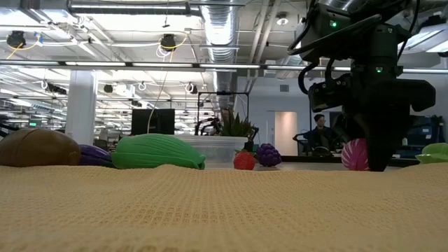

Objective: Pick and placing Produce into tupperware
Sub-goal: Put the purple onion into the transparent bin

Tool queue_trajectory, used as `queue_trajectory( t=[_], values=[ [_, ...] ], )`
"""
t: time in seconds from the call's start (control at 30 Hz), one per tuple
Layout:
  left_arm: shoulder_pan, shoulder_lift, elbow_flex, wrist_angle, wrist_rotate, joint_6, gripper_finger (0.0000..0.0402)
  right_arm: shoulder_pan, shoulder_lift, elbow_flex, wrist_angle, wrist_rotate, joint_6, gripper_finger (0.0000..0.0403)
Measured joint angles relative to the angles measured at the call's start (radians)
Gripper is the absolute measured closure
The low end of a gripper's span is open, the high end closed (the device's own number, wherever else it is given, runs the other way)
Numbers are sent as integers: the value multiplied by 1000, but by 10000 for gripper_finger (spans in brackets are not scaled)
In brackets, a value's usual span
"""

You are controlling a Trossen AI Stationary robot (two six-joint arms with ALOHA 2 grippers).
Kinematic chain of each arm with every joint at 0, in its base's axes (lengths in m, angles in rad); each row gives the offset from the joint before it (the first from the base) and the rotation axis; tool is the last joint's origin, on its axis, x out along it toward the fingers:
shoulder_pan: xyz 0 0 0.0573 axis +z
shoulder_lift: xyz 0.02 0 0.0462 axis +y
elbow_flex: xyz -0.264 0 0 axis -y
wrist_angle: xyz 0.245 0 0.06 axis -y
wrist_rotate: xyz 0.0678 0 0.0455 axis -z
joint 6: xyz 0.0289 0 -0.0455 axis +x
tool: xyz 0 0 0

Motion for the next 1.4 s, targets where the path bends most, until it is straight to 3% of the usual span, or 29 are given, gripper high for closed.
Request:
queue_trajectory(
  t=[0.9,1.23,1.4],
  values=[
    [0,0,0,0,0,-1,190,0,0,55,-6,2,-10,123],
    [0,0,0,0,0,0,190,0,0,56,-92,4,-19,170],
    [0,0,0,0,0,0,190,0,0,56,-93,4,-10,172]
  ],
)
